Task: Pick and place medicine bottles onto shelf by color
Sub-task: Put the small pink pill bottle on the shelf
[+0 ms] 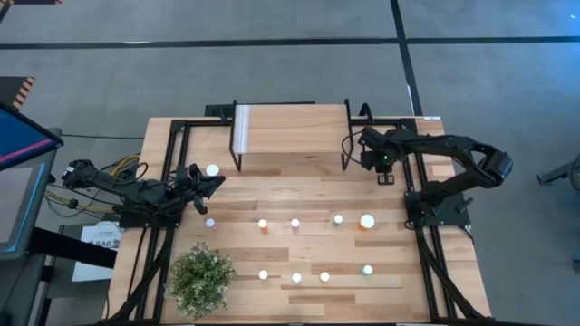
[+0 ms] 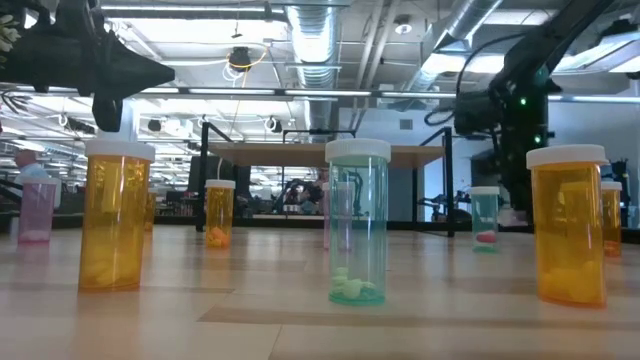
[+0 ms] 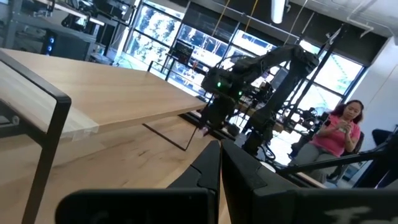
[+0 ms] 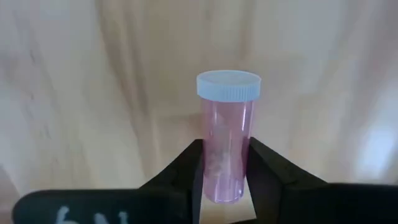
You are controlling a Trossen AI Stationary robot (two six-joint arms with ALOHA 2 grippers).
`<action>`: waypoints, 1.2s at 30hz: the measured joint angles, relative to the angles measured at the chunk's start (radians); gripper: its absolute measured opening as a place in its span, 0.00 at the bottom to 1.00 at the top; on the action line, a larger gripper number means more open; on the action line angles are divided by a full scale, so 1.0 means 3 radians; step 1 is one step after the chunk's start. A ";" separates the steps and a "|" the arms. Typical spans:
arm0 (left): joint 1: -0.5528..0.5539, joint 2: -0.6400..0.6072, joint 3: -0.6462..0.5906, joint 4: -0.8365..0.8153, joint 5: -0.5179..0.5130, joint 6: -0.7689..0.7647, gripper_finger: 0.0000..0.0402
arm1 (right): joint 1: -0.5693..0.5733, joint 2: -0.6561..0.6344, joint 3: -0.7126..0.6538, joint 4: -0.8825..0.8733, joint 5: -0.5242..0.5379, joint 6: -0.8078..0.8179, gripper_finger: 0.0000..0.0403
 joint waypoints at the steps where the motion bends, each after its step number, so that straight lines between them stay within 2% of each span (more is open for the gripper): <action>1: 0.0000 0.0000 0.0000 -0.0001 0.0000 0.0000 0.00 | 0.0001 -0.0042 0.0022 -0.0066 -0.0006 0.0017 0.28; 9: 0.0000 0.0000 0.0000 -0.0003 0.0001 0.0000 0.00 | 0.0014 -0.0475 0.0167 -0.0370 -0.0045 0.0267 0.28; 19: 0.0000 -0.0001 0.0000 -0.0001 0.0001 0.0000 0.00 | 0.0013 -0.1315 0.0488 -0.0193 -0.0556 0.0532 0.28; 22: 0.0000 0.0000 0.0000 -0.0001 0.0001 0.0000 0.00 | 0.0013 -0.1544 0.0534 0.0127 -0.0736 0.0688 0.28; 27: 0.0000 0.0000 0.0000 -0.0001 0.0000 0.0000 0.00 | 0.0013 -0.1743 0.0528 0.1001 -0.1326 0.1163 0.28; 32: 0.0000 0.0000 0.0000 0.0001 0.0001 0.0000 0.00 | 0.0045 -0.1669 0.0482 0.1846 -0.1813 0.1665 0.28; 36: 0.0001 0.0000 0.0000 0.0023 0.0080 0.0000 0.00 | 0.0254 -0.1477 0.0476 0.2216 -0.1955 0.1868 0.28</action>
